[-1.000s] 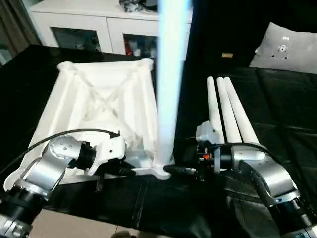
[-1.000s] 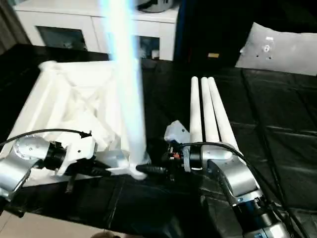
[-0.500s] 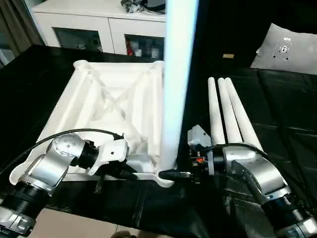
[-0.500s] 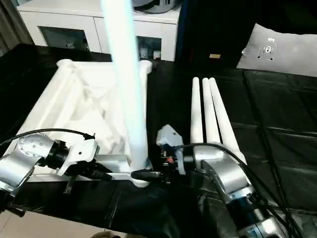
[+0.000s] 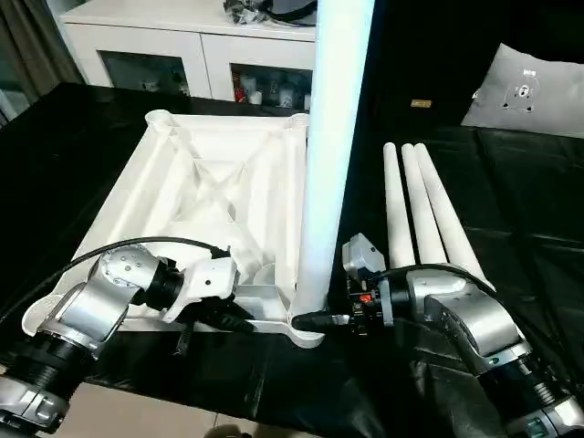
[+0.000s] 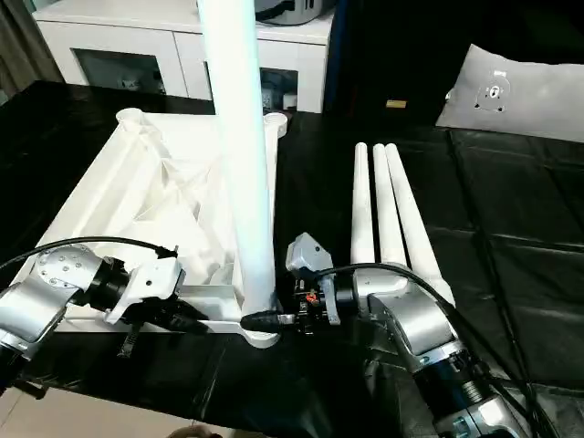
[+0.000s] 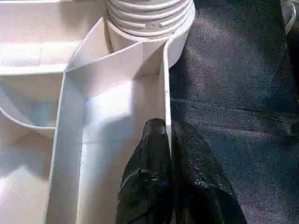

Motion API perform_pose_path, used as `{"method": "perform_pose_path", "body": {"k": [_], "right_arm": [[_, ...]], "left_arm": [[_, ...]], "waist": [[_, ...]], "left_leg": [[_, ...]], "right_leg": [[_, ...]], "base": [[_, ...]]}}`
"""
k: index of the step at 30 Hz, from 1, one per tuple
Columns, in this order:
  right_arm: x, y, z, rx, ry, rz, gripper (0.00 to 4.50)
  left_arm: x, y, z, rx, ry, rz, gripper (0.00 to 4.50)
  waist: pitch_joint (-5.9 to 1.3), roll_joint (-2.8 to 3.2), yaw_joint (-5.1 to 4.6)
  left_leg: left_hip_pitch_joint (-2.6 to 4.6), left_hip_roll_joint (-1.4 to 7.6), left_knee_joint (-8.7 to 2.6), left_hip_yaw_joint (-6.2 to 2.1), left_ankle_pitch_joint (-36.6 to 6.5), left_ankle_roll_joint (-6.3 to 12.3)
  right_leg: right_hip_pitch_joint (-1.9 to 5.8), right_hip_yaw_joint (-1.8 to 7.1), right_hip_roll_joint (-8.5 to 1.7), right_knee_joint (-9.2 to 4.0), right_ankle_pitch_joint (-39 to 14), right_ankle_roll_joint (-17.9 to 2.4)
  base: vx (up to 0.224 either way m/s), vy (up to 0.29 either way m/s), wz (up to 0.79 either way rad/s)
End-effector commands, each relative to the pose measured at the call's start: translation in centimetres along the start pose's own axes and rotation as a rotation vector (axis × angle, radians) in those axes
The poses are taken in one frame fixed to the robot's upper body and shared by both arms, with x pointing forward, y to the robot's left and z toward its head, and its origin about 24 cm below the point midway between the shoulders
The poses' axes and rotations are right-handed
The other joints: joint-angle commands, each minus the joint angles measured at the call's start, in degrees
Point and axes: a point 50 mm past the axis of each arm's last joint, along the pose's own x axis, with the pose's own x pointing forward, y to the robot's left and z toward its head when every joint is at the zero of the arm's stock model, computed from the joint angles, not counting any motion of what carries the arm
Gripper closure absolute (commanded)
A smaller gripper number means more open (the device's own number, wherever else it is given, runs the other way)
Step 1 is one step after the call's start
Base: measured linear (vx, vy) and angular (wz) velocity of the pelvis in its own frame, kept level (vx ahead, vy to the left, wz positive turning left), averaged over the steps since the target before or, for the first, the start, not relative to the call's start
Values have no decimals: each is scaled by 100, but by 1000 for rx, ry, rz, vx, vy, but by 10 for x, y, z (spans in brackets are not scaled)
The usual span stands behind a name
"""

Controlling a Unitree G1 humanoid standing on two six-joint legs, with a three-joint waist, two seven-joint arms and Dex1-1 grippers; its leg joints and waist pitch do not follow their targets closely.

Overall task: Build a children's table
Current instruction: Rotate leg to tighten

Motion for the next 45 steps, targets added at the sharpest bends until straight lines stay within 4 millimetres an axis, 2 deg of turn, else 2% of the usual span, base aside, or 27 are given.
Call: {"method": "perform_pose_path", "body": {"k": [1,5,8,9,10,11,12,13,14,15,17,20,21,23,24,27,28,29,31,33,34,35,37,38,40,43,45], "right_arm": [[2,1,0,25,-1,22,198],[9,8,-5,57,-34,9,199],[18,9,-8,72,-62,-66,199],[28,9,-13,89,-81,-155,199],[31,9,-14,97,-87,-176,199],[33,9,-15,104,-92,-197,199],[41,8,-18,135,-106,-280,199],[41,8,-18,135,-106,-280,200],[48,4,-19,174,-124,-368,200],[52,0,-20,204,-138,-427,200],[57,-4,-20,248,-153,-496,200],[67,-15,-19,352,-175,-654,200],[69,-17,-19,356,-171,-672,200],[72,-20,-19,357,-158,-722,200],[72,-22,-19,358,-162,-757,200],[68,-27,-18,368,-186,-806,200],[67,-28,-18,375,-202,-814,165],[66,-29,-17,379,-210,-822,165],[64,-31,-17,378,-215,-843,130],[63,-32,-16,374,-223,-849,127],[62,-33,-15,373,-231,-857,98],[58,-34,-12,355,-254,-858,98],[50,-34,-8,334,-296,-841,84],[48,-33,-7,333,-307,-832,78],[43,-32,-6,320,-318,-814,44],[36,-28,-3,278,-334,-758,35],[27,-24,0,214,-326,-694,11]], "left_arm": [[3,-1,5,19,-13,-39,450],[1,2,5,-29,-29,77,450],[3,5,5,-87,-38,205,450],[8,8,8,-150,-82,328,450],[10,8,9,-164,-90,349,450],[12,8,9,-176,-97,369,450],[19,8,13,-222,-122,444,450],[19,8,13,-222,-122,444,450],[27,8,18,-268,-150,515,450],[32,9,21,-290,-166,557,450],[38,11,26,-321,-180,606,450],[51,24,41,-373,-200,784,450],[52,27,44,-379,-208,809,450],[58,32,55,-390,-232,865,450],[61,33,61,-380,-235,879,450],[64,31,66,-368,-241,869,450],[65,30,66,-363,-237,860,450],[65,29,66,-359,-233,851,450],[66,27,66,-357,-219,846,450],[66,26,65,-353,-208,842,450],[66,26,64,-355,-203,843,450],[63,25,61,-338,-182,832,450],[58,23,53,-324,-163,805,450],[56,23,52,-318,-157,797,450],[54,21,47,-308,-143,767,450],[51,18,41,-297,-129,735,450],[46,16,34,-287,-116,690,450]], "waist": [[-355,25,-13],[-350,31,-15],[-322,21,-42],[-286,33,-61],[-283,21,-81],[-272,-1,-92],[-247,-10,-124],[-234,-4,-178],[-240,-10,-197],[-216,-43,-259],[-215,-27,-303],[-218,-24,-373],[-230,-17,-389],[-260,-4,-370],[-266,-3,-376],[-300,9,-345],[-304,7,-344],[-311,15,-337],[-334,16,-333],[-350,33,-335],[-354,21,-347],[-383,28,-349],[-427,32,-337],[-405,23,-340],[-381,41,-332],[-356,51,-314],[-355,50,-293]], "left_leg": [[7,322,-431,-90,-720,173],[7,337,-437,-95,-748,140],[13,334,-456,-91,-927,75],[15,326,-469,-103,-1083,15],[18,326,-480,-108,-1148,-20],[40,307,-486,-117,-1263,-25],[24,290,-500,-133,-1354,-27],[32,279,-509,-150,-1474,-29],[62,270,-495,-147,-1537,-26],[53,255,-492,-148,-1576,-14],[80,240,-484,-159,-1649,6],[96,230,-485,-171,-1778,40],[88,244,-497,-171,-1734,46],[99,259,-503,-164,-1651,68],[66,262,-516,-161,-1605,83],[46,266,-511,-147,-1408,132],[36,271,-514,-145,-1357,139],[28,277,-517,-144,-1280,151],[11,288,-500,-130,-1046,184],[-13,288,-482,-124,-855,220],[-34,283,-483,-131,-799,227],[-53,272,-459,-133,-646,253],[-78,260,-412,-126,-318,348],[-95,263,-412,-118,-245,438],[-69,268,-419,-106,-471,441],[-40,293,-449,-112,-747,336],[-32,294,-450,-118,-789,309]], "right_leg": [[299,320,-498,-381,-1527,-1081],[297,329,-510,-377,-1560,-1081],[288,332,-515,-418,-1888,-1022],[261,320,-509,-455,-2179,-965],[268,319,-510,-465,-2295,-928],[258,311,-515,-508,-2655,-797],[267,303,-524,-543,-2979,-665],[254,280,-519,-590,-3256,-549],[232,280,-518,-615,-3359,-494],[219,268,-506,-642,-3474,-452],[201,249,-512,-692,-3692,-371],[186,235,-490,-718,-3675,-331],[192,242,-482,-708,-3489,-367],[205,256,-475,-674,-3099,-447],[228,259,-469,-656,-2880,-501],[254,292,-482,-608,-2414,-624],[264,298,-483,-593,-2289,-660],[273,302,-480,-567,-2097,-731],[296,312,-484,-518,-1688,-881],[320,317,-485,-478,-1327,-1003],[345,312,-487,-463,-1251,-1021],[375,308,-499,-441,-1104,-1045],[378,310,-489,-382,-657,-1129],[366,311,-477,-365,-496,-1174],[345,303,-475,-403,-776,-1195],[326,300,-469,-445,-1243,-1110],[327,299,-465,-451,-1325,-1055]], "base": [[0,0,0],[0,0,0],[0,0,0],[0,0,0],[0,0,0],[0,0,0],[0,0,0],[0,0,0],[0,0,0],[0,0,0],[0,0,0],[0,0,0],[0,0,0],[0,0,0],[0,0,0],[0,0,0],[0,0,0],[0,0,0],[0,0,0],[0,0,0],[0,0,0],[0,0,0],[0,0,0],[0,0,0],[0,0,0],[0,0,0],[0,0,0]]}}
